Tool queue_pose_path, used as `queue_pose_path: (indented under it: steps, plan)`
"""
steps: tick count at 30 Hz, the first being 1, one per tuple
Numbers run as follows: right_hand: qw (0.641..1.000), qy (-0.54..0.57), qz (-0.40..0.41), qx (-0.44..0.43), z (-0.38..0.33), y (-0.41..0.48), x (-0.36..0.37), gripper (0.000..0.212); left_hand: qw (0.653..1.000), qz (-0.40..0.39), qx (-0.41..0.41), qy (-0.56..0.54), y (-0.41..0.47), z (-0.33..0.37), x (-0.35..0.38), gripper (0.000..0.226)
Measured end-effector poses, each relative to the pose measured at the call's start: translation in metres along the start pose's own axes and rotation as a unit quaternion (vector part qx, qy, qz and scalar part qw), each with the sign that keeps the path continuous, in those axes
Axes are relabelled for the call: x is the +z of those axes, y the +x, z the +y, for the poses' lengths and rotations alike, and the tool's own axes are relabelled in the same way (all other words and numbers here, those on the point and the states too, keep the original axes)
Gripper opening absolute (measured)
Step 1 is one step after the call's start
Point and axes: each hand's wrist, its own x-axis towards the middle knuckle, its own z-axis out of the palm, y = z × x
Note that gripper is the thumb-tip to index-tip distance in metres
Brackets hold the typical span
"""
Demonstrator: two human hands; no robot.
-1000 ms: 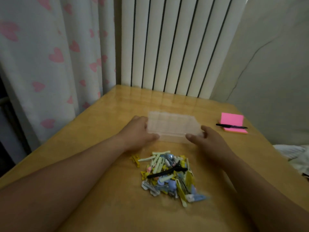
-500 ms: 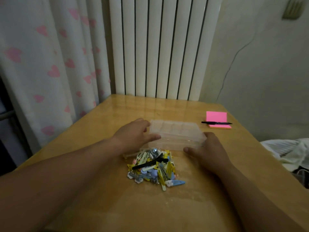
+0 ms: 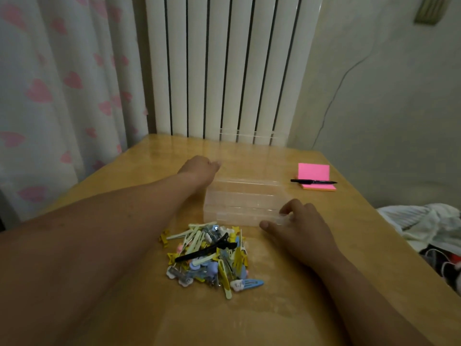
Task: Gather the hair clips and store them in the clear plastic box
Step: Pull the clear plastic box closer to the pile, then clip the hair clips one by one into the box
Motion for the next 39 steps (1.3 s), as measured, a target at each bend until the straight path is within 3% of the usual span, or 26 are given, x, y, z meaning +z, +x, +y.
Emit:
queue_pose_path:
  steps: [5, 9, 12, 14, 18, 22, 24, 28, 35, 39]
  plan:
    - [1.0, 0.023, 0.018, -0.007, -0.002, 0.001, 0.001, 0.051, 0.994, -0.035, -0.093, -0.043, 0.002, 0.0, 0.004, 0.058]
    - [0.996, 0.037, 0.074, -0.026, -0.001, -0.003, -0.001, 0.048, 0.995, -0.025, -0.07, -0.06, -0.015, -0.004, -0.01, 0.06]
    - [0.983, 0.03, 0.168, -0.071, -0.006, -0.004, -0.005, 0.05, 0.995, 0.036, -0.005, -0.091, -0.048, -0.021, -0.021, 0.037]
    - [0.973, 0.073, 0.186, -0.114, -0.014, -0.007, -0.008, 0.037, 0.989, 0.079, 0.037, -0.119, -0.073, -0.035, -0.027, 0.026]
    - [0.962, 0.146, 0.111, -0.203, -0.039, -0.006, -0.014, 0.004, 0.977, 0.101, 0.106, -0.155, -0.111, -0.047, -0.04, 0.016]
    - [0.964, 0.104, -0.053, -0.241, -0.071, 0.006, -0.022, 0.008, 0.971, 0.096, 0.103, -0.193, -0.116, -0.053, -0.034, 0.015]
    - [0.961, 0.088, -0.097, -0.242, -0.078, 0.008, -0.017, 0.011, 0.971, 0.092, 0.093, -0.2, -0.115, -0.059, -0.026, 0.015]
    - [0.963, 0.105, -0.076, -0.238, -0.075, -0.001, -0.001, 0.008, 0.97, 0.084, 0.086, -0.21, -0.11, -0.068, -0.021, 0.019]
    - [0.947, -0.039, -0.07, -0.312, -0.101, -0.018, 0.008, 0.028, 0.978, 0.078, 0.113, -0.159, -0.106, -0.065, -0.013, 0.022]
    - [0.941, -0.066, -0.066, -0.325, -0.104, -0.022, 0.011, 0.022, 0.978, 0.074, 0.112, -0.16, -0.106, -0.064, -0.013, 0.021]
